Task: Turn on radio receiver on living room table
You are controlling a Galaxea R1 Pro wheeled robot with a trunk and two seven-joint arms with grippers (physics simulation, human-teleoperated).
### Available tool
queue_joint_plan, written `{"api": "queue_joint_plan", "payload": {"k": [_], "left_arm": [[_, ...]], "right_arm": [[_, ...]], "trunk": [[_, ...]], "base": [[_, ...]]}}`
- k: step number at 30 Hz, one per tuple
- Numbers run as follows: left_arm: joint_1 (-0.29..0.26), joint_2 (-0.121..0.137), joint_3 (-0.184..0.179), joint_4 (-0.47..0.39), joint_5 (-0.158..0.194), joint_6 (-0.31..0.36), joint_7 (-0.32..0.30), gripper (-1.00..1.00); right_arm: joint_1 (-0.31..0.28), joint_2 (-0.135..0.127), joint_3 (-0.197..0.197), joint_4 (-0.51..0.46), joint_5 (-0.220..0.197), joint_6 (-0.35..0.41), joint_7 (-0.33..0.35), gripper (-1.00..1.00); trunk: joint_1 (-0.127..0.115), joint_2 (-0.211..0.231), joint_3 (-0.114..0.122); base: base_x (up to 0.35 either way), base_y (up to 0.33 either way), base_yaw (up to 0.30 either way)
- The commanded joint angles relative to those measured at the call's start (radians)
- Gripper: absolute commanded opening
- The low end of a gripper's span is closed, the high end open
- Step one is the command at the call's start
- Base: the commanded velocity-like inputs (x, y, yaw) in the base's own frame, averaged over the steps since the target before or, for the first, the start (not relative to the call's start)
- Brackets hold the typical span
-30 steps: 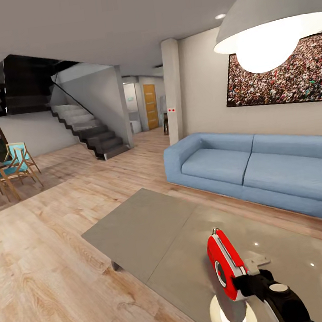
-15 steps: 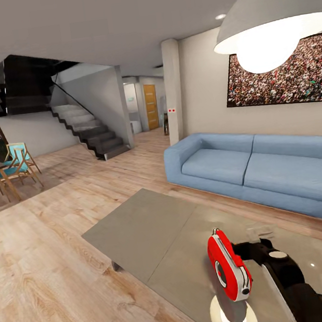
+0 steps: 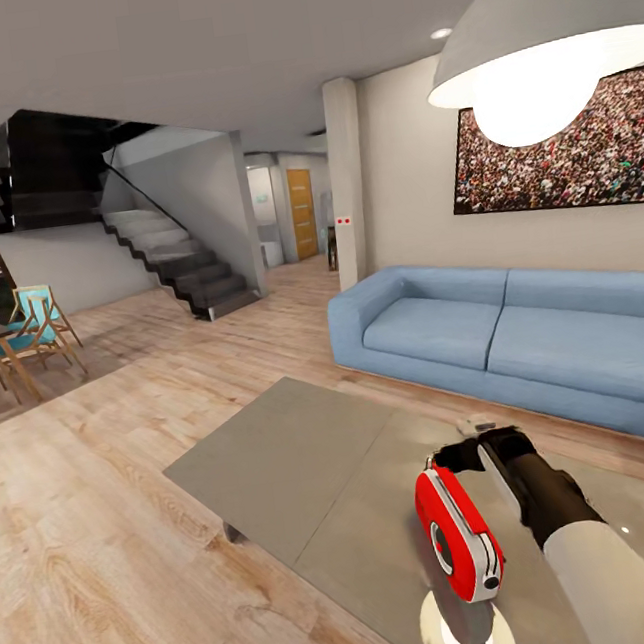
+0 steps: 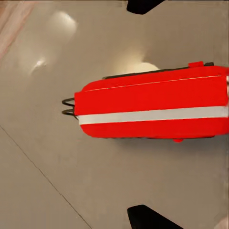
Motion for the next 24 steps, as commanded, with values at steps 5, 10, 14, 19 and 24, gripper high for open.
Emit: {"api": "queue_joint_plan", "payload": {"k": [5,10,14,19,24], "left_arm": [[0.000,0.000,0.000,0.000,0.000,0.000,0.000,1.00],[0.000,0.000,0.000,0.000,0.000,-0.003,0.000,1.00],[0.000,0.000,0.001,0.000,-0.001,-0.028,0.000,1.00],[0.000,0.000,0.001,0.000,-0.001,-0.037,0.000,1.00],[0.000,0.000,0.002,0.001,-0.002,-0.040,0.000,1.00]], "right_arm": [[-0.049,-0.014,0.010,0.144,0.008,0.003,0.003,1.00],[-0.052,-0.030,0.010,0.190,0.008,0.005,0.001,1.00],[-0.053,-0.060,0.009,0.210,0.008,0.003,0.003,1.00],[-0.053,-0.073,0.011,0.212,0.008,0.000,0.004,1.00],[-0.053,-0.076,0.017,0.212,0.008,-0.002,0.007,1.00]], "trunk": [[0.000,0.000,0.000],[0.000,0.000,0.000],[0.000,0.000,0.000],[0.000,0.000,0.000],[0.000,0.000,0.000]], "base": [[0.000,0.000,0.000],[0.000,0.000,0.000],[0.000,0.000,0.000],[0.000,0.000,0.000],[0.000,0.000,0.000]]}}
